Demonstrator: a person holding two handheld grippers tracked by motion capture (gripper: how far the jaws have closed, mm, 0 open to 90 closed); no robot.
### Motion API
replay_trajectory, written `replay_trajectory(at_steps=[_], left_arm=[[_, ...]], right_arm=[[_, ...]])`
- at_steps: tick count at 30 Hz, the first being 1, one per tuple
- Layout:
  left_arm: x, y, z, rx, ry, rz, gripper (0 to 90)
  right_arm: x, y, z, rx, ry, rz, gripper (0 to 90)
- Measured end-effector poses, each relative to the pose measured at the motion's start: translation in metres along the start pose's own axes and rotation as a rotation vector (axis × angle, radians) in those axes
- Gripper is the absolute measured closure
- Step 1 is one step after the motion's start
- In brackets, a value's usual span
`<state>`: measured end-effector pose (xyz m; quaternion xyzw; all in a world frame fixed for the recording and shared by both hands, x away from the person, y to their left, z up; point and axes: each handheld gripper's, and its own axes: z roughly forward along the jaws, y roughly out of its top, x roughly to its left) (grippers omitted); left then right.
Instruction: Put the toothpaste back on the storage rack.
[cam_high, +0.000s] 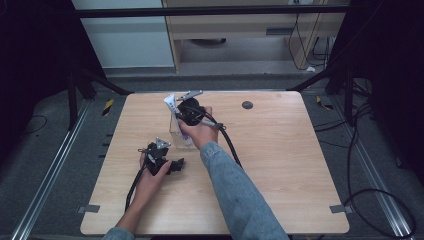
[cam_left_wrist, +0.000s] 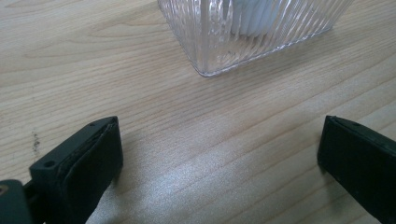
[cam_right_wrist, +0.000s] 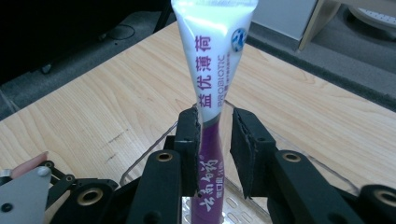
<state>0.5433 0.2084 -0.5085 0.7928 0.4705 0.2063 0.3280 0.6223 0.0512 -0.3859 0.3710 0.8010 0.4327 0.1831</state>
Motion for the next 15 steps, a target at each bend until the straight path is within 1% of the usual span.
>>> replay_trajectory(at_steps=[1, 7, 11, 15], left_arm=[[0.0, 0.0, 0.0, 0.0, 0.0, 0.0, 0.0], [0.0, 0.0, 0.0, 0.001, 0.0, 0.001, 0.0], [0.0, 0.0, 0.0, 0.0, 0.001, 0.0, 0.0], [0.0, 0.0, 0.0, 0.001, -0.001, 0.002, 0.0]], right_arm=[[-0.002, 0.001, -0.005, -0.004, -0.003, -0.008, 72.1], [-0.005, 0.002, -0.015, -0.012, -0.002, -0.007, 72.1], [-0.007, 0.001, -0.025, -0.007, 0.006, -0.021, 72.1], [-0.009, -0.002, -0.031, -0.003, 0.011, -0.024, 72.2]])
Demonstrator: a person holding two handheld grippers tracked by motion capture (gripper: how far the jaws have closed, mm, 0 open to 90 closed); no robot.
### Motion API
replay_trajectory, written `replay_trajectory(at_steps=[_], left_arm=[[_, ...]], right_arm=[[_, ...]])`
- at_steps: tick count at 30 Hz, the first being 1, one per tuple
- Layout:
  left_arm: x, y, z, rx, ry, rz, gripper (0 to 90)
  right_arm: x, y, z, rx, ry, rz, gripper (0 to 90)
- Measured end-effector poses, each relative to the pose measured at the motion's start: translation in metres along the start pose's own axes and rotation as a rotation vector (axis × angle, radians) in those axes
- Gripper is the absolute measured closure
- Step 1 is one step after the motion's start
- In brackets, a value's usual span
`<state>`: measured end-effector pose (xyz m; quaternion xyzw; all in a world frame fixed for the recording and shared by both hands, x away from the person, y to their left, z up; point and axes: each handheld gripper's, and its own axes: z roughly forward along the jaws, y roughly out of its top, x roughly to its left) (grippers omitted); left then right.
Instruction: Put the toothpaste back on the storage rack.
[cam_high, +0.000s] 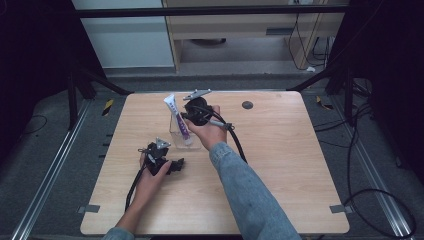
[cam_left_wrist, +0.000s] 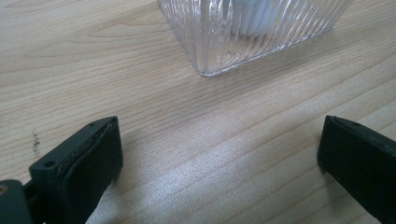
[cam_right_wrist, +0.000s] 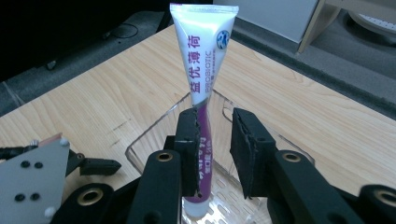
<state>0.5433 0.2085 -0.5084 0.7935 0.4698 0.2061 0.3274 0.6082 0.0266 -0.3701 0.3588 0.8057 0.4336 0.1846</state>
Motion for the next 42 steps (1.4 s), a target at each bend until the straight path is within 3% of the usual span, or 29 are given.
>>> replay_trajectory(at_steps=[22, 30, 33, 42], left_arm=[[0.0, 0.0, 0.0, 0.0, -0.001, -0.001, 0.0], [0.0, 0.0, 0.0, 0.0, -0.001, 0.0, 0.0], [0.0, 0.0, 0.0, 0.0, -0.001, -0.001, 0.0], [0.0, 0.001, 0.001, 0.001, 0.0, -0.002, 0.0]], right_arm=[[-0.017, -0.009, -0.03, -0.011, -0.003, 0.015, 68.4], [-0.027, -0.015, -0.038, -0.021, 0.006, 0.062, 46.5], [-0.034, -0.017, -0.046, -0.049, 0.019, 0.069, 33.0], [-0.044, -0.024, -0.052, 0.005, 0.003, 0.03, 14.2]])
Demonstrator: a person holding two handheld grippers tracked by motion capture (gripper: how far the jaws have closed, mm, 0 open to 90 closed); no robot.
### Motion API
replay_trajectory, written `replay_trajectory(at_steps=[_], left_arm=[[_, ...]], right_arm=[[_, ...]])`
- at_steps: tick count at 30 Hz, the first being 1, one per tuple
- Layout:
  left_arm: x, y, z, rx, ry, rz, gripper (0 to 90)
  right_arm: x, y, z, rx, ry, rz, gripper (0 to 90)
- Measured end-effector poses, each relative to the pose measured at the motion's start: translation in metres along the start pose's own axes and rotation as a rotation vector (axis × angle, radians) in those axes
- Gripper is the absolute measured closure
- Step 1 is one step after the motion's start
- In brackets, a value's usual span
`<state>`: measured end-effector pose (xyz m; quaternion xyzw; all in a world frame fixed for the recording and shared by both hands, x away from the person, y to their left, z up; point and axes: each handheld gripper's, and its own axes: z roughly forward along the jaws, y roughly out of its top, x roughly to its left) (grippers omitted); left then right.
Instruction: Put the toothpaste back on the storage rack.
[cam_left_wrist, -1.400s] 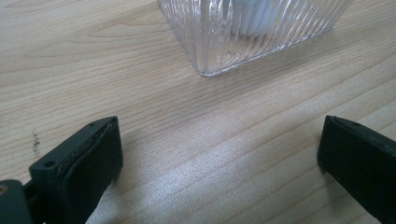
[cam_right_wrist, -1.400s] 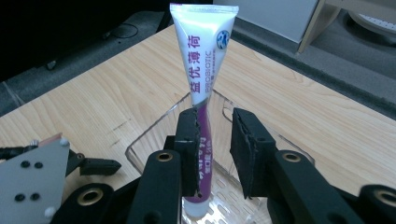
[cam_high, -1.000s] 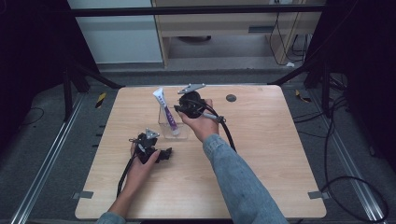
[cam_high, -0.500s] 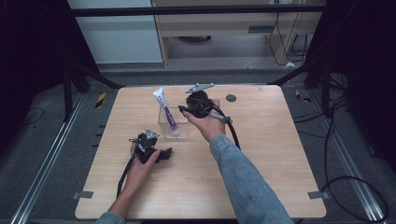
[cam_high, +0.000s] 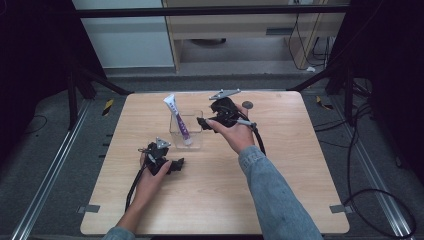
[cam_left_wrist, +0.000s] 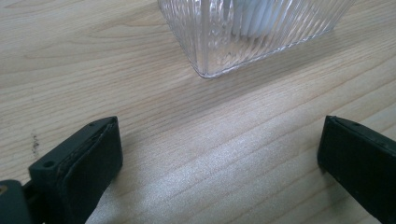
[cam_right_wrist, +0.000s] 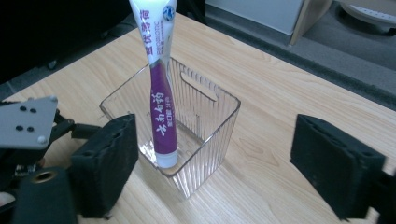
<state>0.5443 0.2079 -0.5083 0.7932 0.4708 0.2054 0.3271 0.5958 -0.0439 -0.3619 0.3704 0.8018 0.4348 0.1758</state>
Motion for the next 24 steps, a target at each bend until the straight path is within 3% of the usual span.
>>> replay_trajectory(at_steps=[3, 6, 12, 24], left_arm=[[0.0, 0.0, 0.0, 0.0, 0.0, -0.002, 0.0], [0.0, 0.0, 0.0, -0.001, 0.0, -0.003, 0.0], [0.0, 0.0, 0.0, 0.0, 0.0, -0.001, 0.0], [0.0, 0.0, 0.0, 0.002, 0.0, 0.002, 0.0]], right_arm=[[-0.003, -0.004, -0.001, 0.002, -0.002, -0.016, 12.1], [-0.009, -0.007, -0.003, 0.0, -0.013, 0.003, 12.5], [-0.02, -0.017, -0.01, -0.001, -0.068, 0.005, 14.6], [-0.03, -0.036, -0.017, -0.012, -0.104, 0.005, 13.3]])
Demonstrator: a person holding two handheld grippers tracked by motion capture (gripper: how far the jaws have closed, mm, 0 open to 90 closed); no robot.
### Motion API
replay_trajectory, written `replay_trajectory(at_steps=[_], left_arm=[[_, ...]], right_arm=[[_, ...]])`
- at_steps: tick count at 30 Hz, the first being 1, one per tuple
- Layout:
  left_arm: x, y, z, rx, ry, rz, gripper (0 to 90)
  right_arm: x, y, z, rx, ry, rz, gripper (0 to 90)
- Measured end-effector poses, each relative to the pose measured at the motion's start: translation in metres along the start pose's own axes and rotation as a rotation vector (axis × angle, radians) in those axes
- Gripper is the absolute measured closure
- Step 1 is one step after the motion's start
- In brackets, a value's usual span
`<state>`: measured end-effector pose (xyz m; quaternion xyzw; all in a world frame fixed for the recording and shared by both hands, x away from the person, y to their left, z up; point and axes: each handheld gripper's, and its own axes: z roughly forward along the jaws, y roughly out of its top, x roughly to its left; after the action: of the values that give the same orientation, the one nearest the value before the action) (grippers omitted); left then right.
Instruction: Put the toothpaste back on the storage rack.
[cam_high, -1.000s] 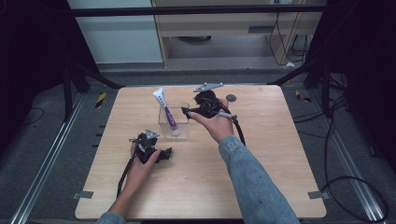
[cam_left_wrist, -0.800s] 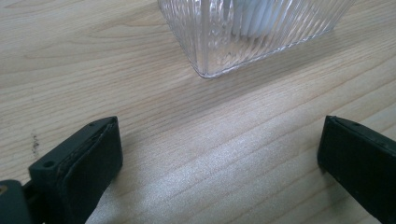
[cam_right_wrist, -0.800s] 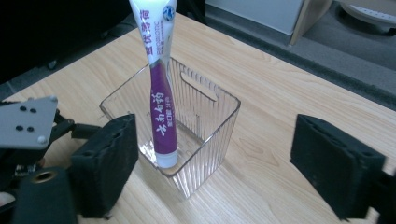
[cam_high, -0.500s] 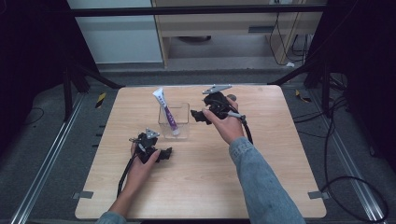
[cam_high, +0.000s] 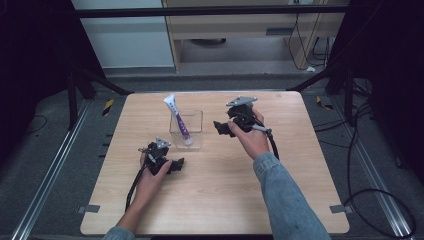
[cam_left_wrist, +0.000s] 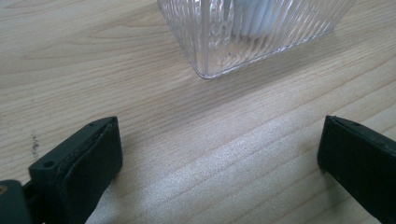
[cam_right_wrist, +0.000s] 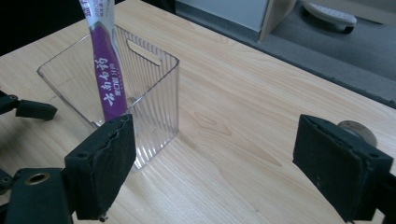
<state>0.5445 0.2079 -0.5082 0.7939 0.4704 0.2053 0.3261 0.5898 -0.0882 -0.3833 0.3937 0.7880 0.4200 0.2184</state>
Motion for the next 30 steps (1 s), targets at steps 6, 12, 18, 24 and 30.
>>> replay_trajectory(at_steps=[6, 12, 18, 24, 30], left_arm=[[0.0, 0.0, 0.0, 0.0, 0.0, -0.001, 0.0], [0.0, 0.0, 0.0, 0.0, 0.001, -0.002, 0.0], [0.0, 0.0, 0.0, 0.0, 0.001, -0.002, 0.0], [0.0, 0.0, 0.0, -0.001, 0.0, -0.003, 0.0], [0.0, 0.0, 0.0, 0.0, 0.0, -0.002, 0.0]], right_arm=[[-0.006, -0.005, -0.009, -0.014, -0.009, -0.012, 11.5], [-0.017, -0.018, -0.021, -0.006, -0.029, -0.028, 10.6], [-0.041, -0.045, -0.033, 0.019, -0.069, 0.006, 11.8], [-0.056, -0.062, -0.04, 0.037, -0.094, 0.031, 12.3], [-0.066, -0.076, -0.045, 0.053, -0.109, 0.051, 12.8]])
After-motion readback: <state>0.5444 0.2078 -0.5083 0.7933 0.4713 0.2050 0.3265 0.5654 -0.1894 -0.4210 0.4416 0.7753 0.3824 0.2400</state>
